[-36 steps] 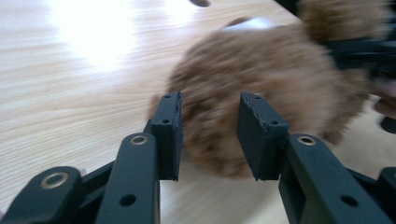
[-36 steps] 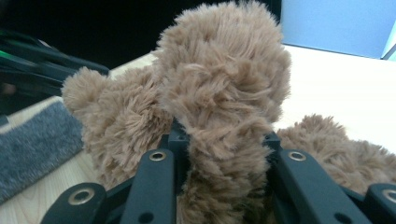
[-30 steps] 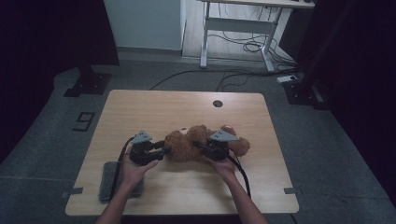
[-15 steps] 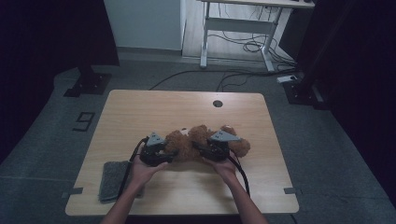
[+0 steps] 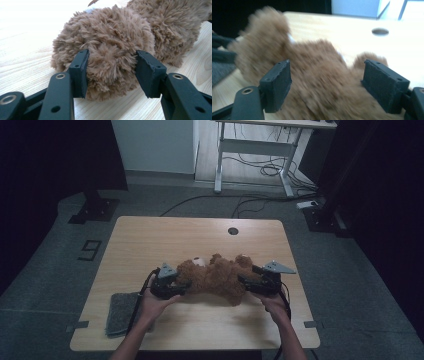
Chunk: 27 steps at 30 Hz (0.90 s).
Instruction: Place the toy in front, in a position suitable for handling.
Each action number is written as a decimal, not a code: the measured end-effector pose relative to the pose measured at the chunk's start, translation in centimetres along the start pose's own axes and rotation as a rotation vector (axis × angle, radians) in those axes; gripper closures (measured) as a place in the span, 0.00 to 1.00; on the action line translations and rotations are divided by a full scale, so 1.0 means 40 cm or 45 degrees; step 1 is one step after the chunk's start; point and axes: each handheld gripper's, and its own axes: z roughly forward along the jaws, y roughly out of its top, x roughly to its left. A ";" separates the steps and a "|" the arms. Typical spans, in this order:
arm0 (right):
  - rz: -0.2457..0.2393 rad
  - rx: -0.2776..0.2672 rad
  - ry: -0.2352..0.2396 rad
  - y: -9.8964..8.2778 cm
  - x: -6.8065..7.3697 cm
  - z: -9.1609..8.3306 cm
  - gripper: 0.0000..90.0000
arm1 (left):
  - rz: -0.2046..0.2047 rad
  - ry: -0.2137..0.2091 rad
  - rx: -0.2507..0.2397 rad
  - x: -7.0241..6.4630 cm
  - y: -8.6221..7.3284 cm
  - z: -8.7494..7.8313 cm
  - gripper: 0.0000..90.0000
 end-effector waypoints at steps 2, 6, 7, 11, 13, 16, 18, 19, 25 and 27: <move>0.019 0.021 -0.010 -0.020 -0.017 0.003 0.24 | 0.001 -0.006 0.000 0.000 -0.003 -0.002 0.52; 0.031 0.059 -0.007 -0.049 -0.040 0.013 0.21 | -0.002 -0.013 0.004 0.002 -0.009 -0.005 0.52; 0.046 0.063 0.007 -0.055 -0.046 0.016 0.21 | -0.001 -0.015 0.006 0.004 -0.009 -0.006 0.52; 0.067 0.065 0.049 -0.074 -0.054 0.023 0.27 | -0.003 -0.020 0.009 0.006 -0.011 -0.006 0.51; 0.064 0.054 0.057 -0.082 -0.051 0.023 0.35 | -0.008 -0.023 0.001 0.006 -0.011 -0.011 0.51; 0.091 0.044 0.060 -0.088 -0.054 0.022 0.45 | -0.019 -0.027 -0.041 0.011 -0.010 -0.038 0.52; 0.063 0.045 0.050 -0.085 -0.051 0.019 0.48 | -0.015 0.007 -0.062 0.016 -0.013 -0.064 0.52; 0.059 0.046 0.045 -0.082 -0.048 0.017 0.49 | -0.017 0.014 -0.061 0.020 -0.017 -0.075 0.52; 0.066 0.049 0.048 -0.082 -0.048 0.017 0.49 | -0.024 0.051 0.004 0.048 -0.061 -0.115 0.46; 0.072 0.048 0.045 -0.083 -0.047 0.016 0.49 | -0.027 0.051 0.021 0.057 -0.078 -0.125 0.44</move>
